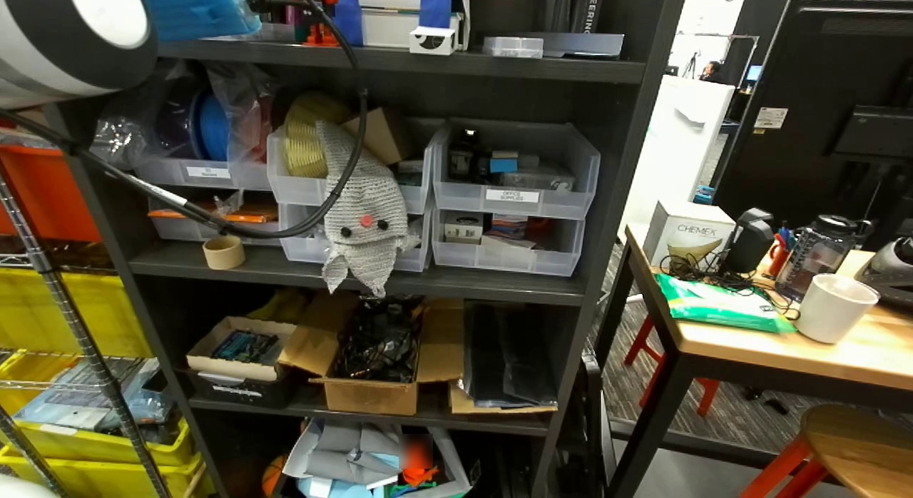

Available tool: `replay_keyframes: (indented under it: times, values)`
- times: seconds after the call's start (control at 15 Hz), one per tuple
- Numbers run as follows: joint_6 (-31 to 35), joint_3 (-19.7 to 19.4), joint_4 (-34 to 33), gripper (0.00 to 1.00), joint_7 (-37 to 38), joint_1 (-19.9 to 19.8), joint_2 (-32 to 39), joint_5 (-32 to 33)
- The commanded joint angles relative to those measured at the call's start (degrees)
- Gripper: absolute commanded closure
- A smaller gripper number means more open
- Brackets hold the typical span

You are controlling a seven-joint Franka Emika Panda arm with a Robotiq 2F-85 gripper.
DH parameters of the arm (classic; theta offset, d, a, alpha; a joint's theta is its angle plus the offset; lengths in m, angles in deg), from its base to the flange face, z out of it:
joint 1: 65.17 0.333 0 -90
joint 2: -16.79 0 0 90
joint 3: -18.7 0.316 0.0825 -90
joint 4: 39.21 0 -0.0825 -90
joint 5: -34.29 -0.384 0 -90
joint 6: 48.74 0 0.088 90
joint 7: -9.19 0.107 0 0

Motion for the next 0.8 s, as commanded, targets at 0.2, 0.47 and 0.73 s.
replay_keyframes:
  times: [0.2,0.47,0.73]
  values:
    - [-4.13,0.13,-4.34,0.0,0.28,-0.57,2.38,1.08]
    - [-6.68,-0.7,-6.13,0.0,0.23,0.58,3.31,1.1]
    - [-6.4,-0.52,-4.83,0.0,0.53,0.54,2.48,1.39]
